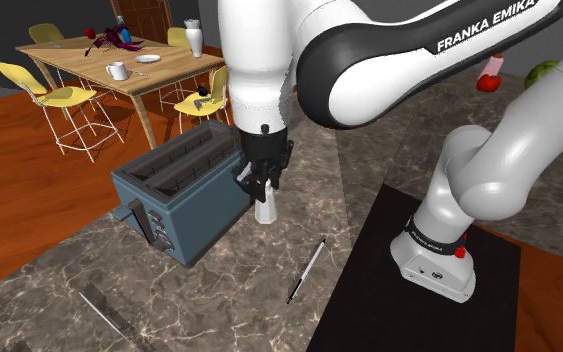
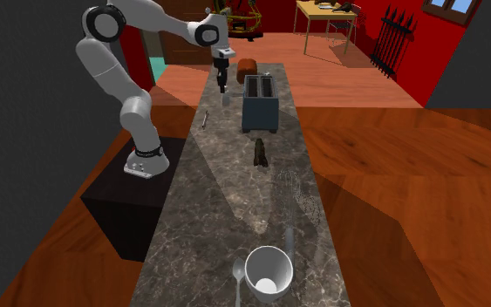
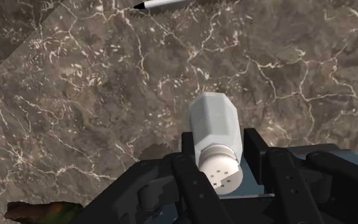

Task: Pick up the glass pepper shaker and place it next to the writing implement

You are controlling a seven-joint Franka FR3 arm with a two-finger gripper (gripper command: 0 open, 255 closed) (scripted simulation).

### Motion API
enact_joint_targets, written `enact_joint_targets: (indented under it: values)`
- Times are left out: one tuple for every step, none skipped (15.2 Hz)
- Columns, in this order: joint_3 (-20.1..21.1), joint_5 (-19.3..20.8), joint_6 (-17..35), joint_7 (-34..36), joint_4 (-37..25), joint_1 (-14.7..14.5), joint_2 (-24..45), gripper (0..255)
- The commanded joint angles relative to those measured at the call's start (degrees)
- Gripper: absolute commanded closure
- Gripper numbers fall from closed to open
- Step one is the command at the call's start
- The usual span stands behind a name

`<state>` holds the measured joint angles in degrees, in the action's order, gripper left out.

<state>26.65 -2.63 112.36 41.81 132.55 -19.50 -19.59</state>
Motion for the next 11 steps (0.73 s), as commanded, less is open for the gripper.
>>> enact_joint_targets:
  values:
    - [0.1, 0.1, 1.6, 0.1, 1.3, 0.0, 0.4, 255]
    - [0.3, 0.2, 2.4, 0.2, 1.8, 0.1, 0.6, 255]
    - [0.4, 0.2, 3.3, 0.4, 2.4, 0.1, 0.9, 255]
    - [0.5, 0.3, 4.1, 0.5, 2.9, 0.1, 1.2, 255]
    - [0.6, 0.4, 4.9, 0.7, 3.4, 0.1, 1.6, 255]
    - [0.8, 0.5, 5.7, 0.9, 3.9, 0.2, 1.9, 255]
    - [0.9, 0.6, 6.5, 1.0, 4.4, 0.2, 2.2, 255]
    - [1.0, 0.8, 7.3, 1.2, 4.9, 0.2, 2.6, 255]
    - [1.2, 0.9, 8.2, 1.4, 5.4, 0.3, 3.0, 255]
    - [1.3, 1.0, 9.0, 1.6, 5.8, 0.3, 3.4, 255]
    - [1.5, 1.2, 9.8, 1.8, 6.3, 0.4, 3.8, 255]
